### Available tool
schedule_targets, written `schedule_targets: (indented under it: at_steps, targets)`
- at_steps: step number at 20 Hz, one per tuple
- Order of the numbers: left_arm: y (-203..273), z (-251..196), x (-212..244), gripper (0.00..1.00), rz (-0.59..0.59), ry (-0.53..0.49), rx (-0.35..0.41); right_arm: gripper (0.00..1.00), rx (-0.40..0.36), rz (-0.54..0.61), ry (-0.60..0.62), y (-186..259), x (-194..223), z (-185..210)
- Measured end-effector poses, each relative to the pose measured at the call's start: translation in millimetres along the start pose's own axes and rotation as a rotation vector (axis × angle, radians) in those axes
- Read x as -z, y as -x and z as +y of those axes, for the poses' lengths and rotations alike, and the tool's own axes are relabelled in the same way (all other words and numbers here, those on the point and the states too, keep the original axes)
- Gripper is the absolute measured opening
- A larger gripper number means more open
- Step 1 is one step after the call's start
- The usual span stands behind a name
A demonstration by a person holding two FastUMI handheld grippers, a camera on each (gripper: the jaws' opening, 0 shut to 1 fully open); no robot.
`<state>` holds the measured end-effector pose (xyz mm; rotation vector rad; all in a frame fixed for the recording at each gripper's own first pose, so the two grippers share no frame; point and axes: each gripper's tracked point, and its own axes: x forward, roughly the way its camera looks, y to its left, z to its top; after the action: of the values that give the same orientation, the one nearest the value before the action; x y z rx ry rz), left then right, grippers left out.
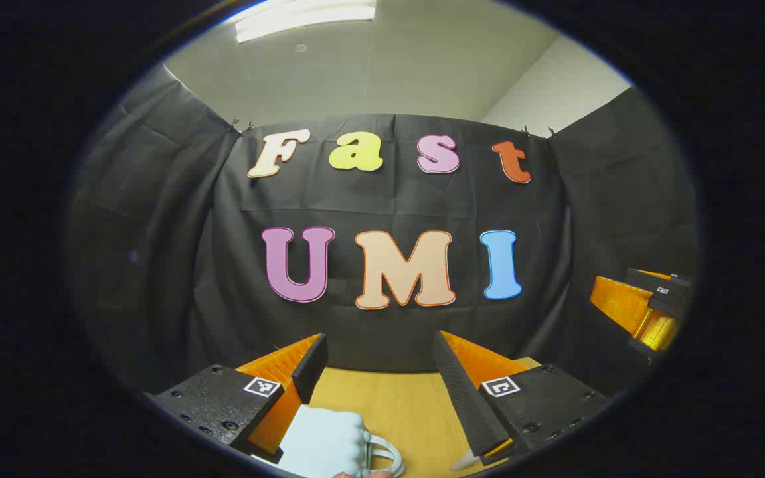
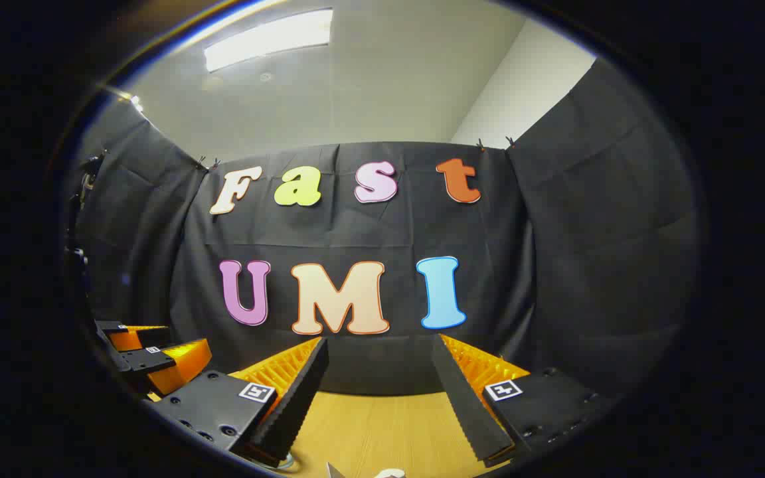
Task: First open the suitcase, pack the skin care products into it, and then close the suitcase.
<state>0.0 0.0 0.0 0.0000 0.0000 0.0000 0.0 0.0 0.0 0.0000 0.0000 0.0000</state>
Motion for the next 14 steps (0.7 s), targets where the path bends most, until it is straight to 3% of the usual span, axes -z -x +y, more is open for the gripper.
schedule_targets:
  at_steps: [5,8,14]
  targets:
    - [-0.4,-12.5,3.0,0.94,-0.008,-0.034,-0.012,0.98,-0.003,0.017,0.003,-0.6,10.2,-21.5]
    - [-4.8,-18.8,1.4,0.95,-0.038,-0.004,0.028,0.98,0.018,-0.011,0.01,0.0,8.2,-22.8]
    - [-13.4,-17.5,46.5,0.95,0.067,-0.012,0.076,0.98,0.033,0.027,0.021,0.4,27.4,-11.3]
